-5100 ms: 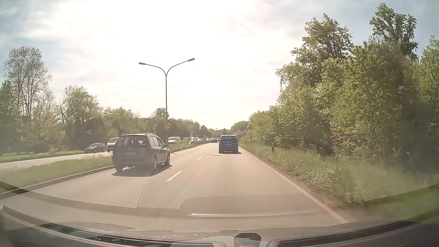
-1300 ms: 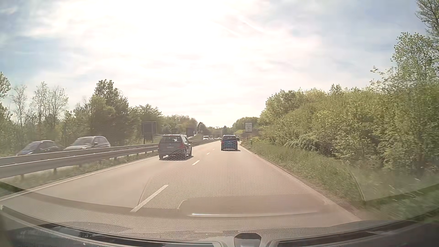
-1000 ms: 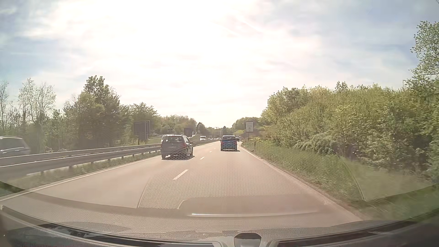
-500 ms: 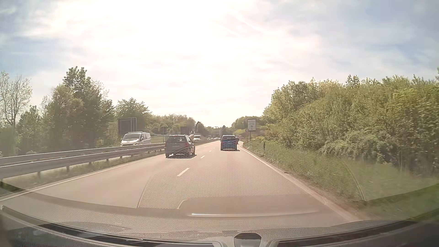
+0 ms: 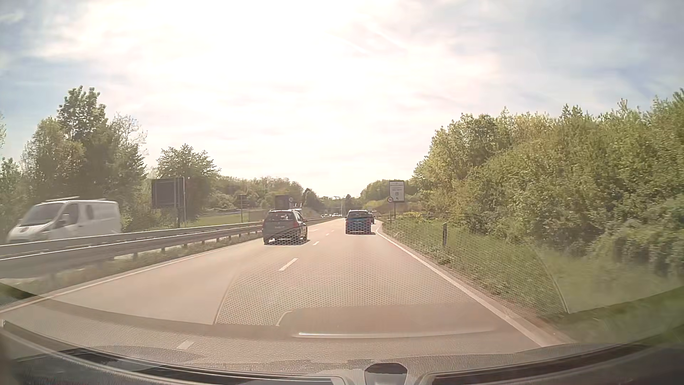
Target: Follow the waypoints while adhering to traffic rules and regulations
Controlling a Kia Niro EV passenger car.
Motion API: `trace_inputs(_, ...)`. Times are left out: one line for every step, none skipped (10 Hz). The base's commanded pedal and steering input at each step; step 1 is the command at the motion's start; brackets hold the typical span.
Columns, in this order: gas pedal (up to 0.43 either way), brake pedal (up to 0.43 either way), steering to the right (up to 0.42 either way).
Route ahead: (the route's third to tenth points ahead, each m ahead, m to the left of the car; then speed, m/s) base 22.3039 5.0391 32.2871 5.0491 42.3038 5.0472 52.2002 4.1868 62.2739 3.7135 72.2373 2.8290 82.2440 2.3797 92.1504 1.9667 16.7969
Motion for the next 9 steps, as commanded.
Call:
trace_inputs(0.118,0.0,0.0)
trace_inputs(0.118,0.0,0.001)
trace_inputs(0.118,0.0,0.0)
trace_inputs(0.118,0.0,0.001)
trace_inputs(0.118,0.0,0.002)
trace_inputs(0.118,0.0,0.003)
trace_inputs(0.118,0.0,0.003)
trace_inputs(0.118,0.0,0.004)
trace_inputs(0.118,0.0,0.004)
